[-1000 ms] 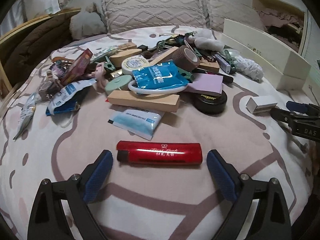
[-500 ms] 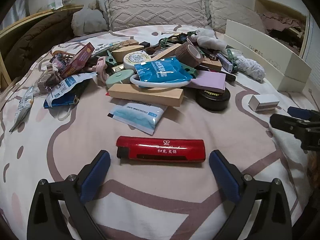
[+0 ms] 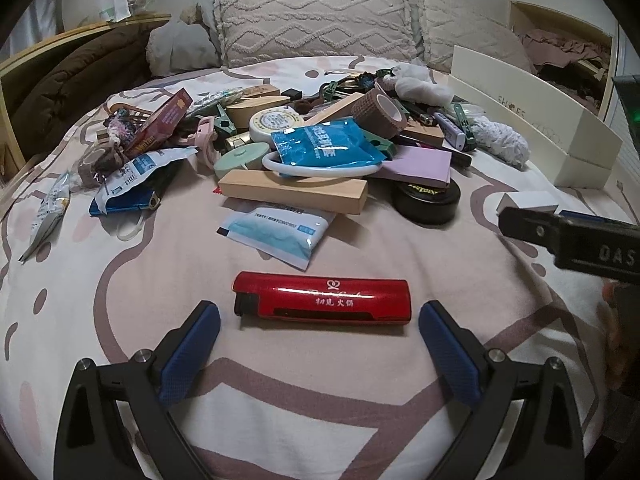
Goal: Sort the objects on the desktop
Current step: 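Close the left tool on the red lighter while the right tool grasps the white box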
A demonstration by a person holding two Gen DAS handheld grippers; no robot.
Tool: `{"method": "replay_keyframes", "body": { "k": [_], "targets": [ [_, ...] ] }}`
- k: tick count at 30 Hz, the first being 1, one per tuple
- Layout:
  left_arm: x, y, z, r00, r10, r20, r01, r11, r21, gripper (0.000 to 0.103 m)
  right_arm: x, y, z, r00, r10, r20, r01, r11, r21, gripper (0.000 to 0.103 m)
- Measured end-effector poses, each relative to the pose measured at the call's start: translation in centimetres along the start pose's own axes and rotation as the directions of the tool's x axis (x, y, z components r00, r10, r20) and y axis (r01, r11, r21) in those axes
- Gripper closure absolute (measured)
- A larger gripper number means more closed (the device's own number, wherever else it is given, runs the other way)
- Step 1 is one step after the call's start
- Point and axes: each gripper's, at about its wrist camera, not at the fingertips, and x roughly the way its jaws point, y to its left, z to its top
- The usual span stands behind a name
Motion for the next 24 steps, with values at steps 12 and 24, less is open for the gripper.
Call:
{"method": "replay_keyframes", "body": {
  "k": [12,24],
  "targets": [
    [-0.30,-0.14,-0.14,1.000,0.004,0.019,-0.004,1.000,0.001,0.004,0.12,-0.33,-0.50,0.998,0.006,0.057,-0.007,1.000,0.010,0.026],
    [-0.66,-0.53,-0.16,0.999,-0.012,0.035,0.011,1.000,0.017,0.023,-0.14,0.49,-0.81,0.997,0.007,0.071,-0.003,0.999,-0.046,0.035]
  ]
}}
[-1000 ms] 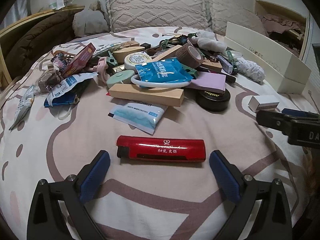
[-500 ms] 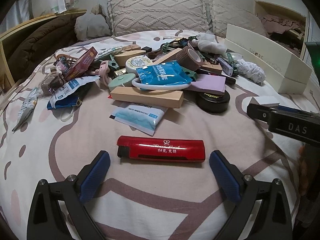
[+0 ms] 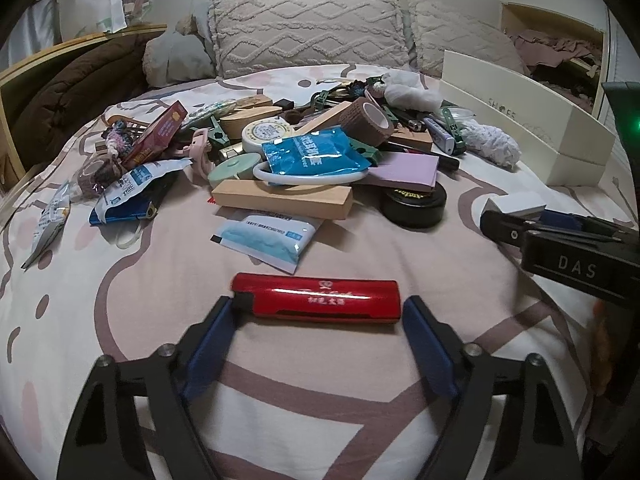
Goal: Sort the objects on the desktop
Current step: 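Close the left tool on the red lighter while the right tool grasps the white box, then lift the red lighter and white box and carry both toward the shoebox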
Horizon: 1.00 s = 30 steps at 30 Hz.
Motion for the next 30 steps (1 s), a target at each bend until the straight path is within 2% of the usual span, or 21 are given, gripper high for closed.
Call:
{"method": "replay_keyframes", "body": {
  "k": [14,18,30],
  "targets": [
    [-0.4,-0.1,-0.1,1.000,0.004,0.018,-0.004,1.000,-0.003,0.024,-0.4,0.1,-0.2,1.000,0.028,0.012,-0.028,1.000,-0.004,0.035],
    [-0.6,0.0,-0.2,1.000,0.009,0.017,-0.008,1.000,-0.014,0.024,-0.6,0.4,-0.3,0.998,0.061,0.021,-0.061,0.998,-0.024,0.035],
    [-2.1,1.1,-0.3,1.000,-0.013,0.024,0.015,0.996,-0.086,0.023,-2.0,0.7,-0.9,0.993,0.107,0.052,-0.105,0.994,-0.043,0.035]
  ]
}}
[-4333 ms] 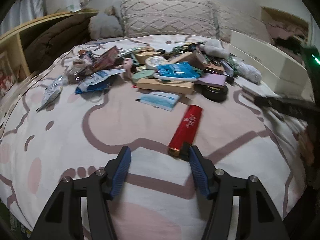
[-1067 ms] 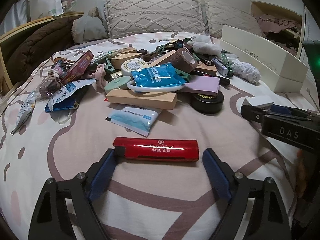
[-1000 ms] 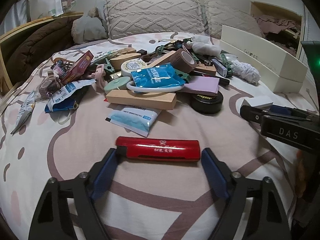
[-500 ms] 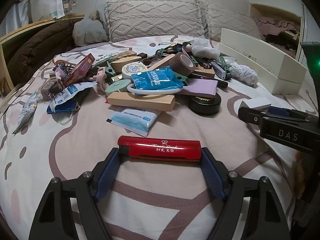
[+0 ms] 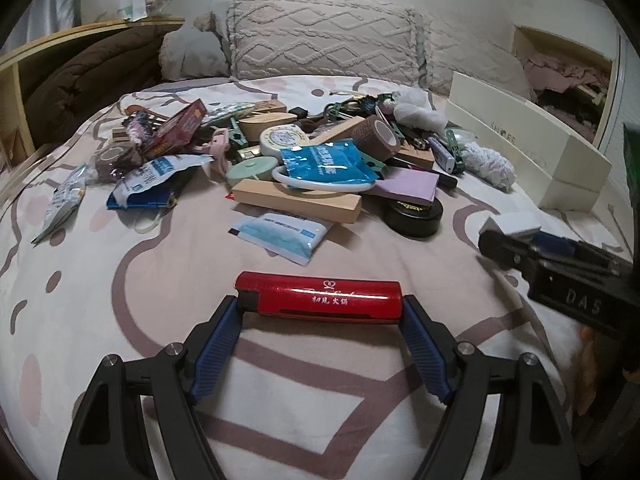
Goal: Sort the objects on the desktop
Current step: 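Lift the red lighter and white box and carry both toward the shoebox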
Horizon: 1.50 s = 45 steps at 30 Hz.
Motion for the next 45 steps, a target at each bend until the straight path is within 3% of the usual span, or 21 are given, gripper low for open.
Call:
{"method": "replay_keyframes", "body": {
  "k": [11,15,21,31,45],
  "targets": [
    [-2.8,-1.0,1.4,0.998,-0.012,0.061,0.013,1.000,-0.010,0.023,-3.5,0.5,0.3,0.997,0.053,0.059,-0.052,0.998,-0.026,0.035],
    [-4.1,-2.2,2.4,0.994,-0.032,0.103,0.033,0.999,-0.010,0.023,-5.6,-0.8,1.1,0.990,0.104,0.099,-0.106,0.994,0.012,0.035],
    [-6.1,-4.7,4.8,0.980,-0.073,0.185,0.070,0.997,0.024,0.023,-9.3,-3.7,2.3,0.979,0.105,0.176,-0.113,0.993,0.036,0.035],
    [-9.2,-9.8,7.4,0.952,-0.159,0.262,0.140,0.986,0.087,0.023,-14.7,-8.0,3.7,0.964,0.022,0.264,-0.032,0.999,0.034,0.035],
    [-14.5,-16.3,10.0,0.911,-0.212,0.355,0.162,0.973,0.165,0.023,-22.3,-11.5,6.4,0.934,-0.035,0.355,0.038,0.999,-0.002,0.035]
  ]
}}
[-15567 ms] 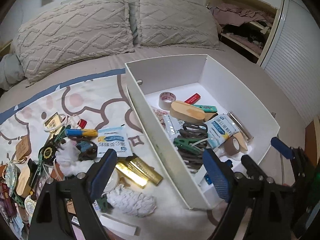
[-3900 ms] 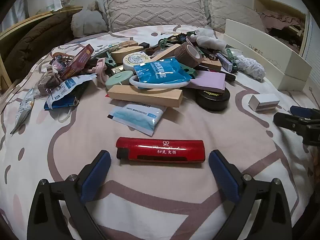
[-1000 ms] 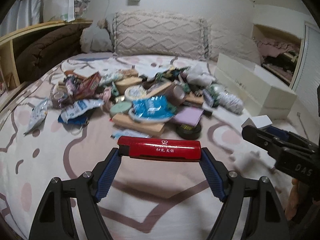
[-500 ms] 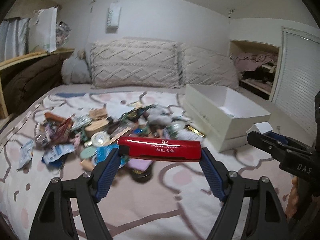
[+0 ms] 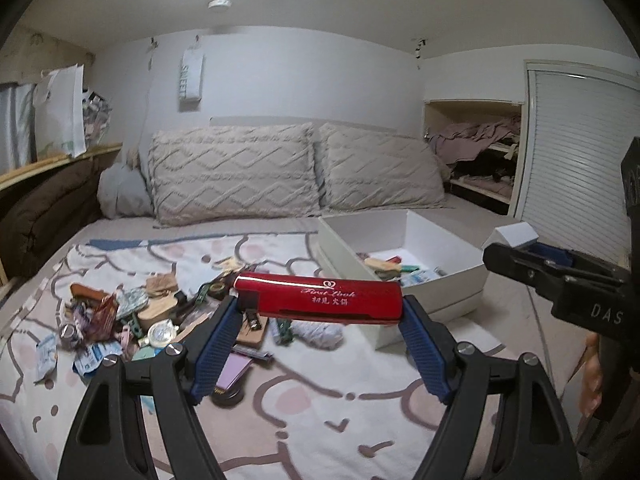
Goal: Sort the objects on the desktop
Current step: 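Lift the red lighter and white box and carry both toward the shoebox, then lower the red lighter and white box into the white shoebox with both tools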
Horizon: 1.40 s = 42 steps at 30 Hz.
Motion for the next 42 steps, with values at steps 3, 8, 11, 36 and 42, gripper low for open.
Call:
{"method": "replay_keyframes", "body": {
  "k": [3,8,11,36,42],
  "targets": [
    [-0.3,-1.0,0.8,1.000,-0.003,0.007,0.003,1.000,-0.004,0.023,-1.2,-0.8,0.8,1.000,-0.002,0.017,0.002,1.000,-0.003,0.035],
    [-0.7,-3.2,2.1,0.999,-0.016,0.036,0.016,1.000,0.005,0.023,-2.1,-1.6,1.7,0.999,0.001,0.040,-0.001,1.000,-0.008,0.035],
    [-0.5,-4.2,2.9,0.999,-0.025,0.048,0.025,1.000,0.001,0.023,-2.3,-2.3,2.2,0.999,0.001,0.049,0.000,1.000,-0.007,0.035],
    [6.3,-6.8,11.0,0.987,-0.048,0.153,0.055,0.997,-0.046,0.023,3.0,-8.9,11.9,0.997,-0.008,0.078,0.008,1.000,0.002,0.035],
    [9.3,-6.8,12.6,0.986,-0.028,0.164,0.038,0.997,-0.059,0.023,6.0,-10.6,14.0,0.999,-0.024,0.044,0.025,0.999,-0.034,0.035]
  ]
}}
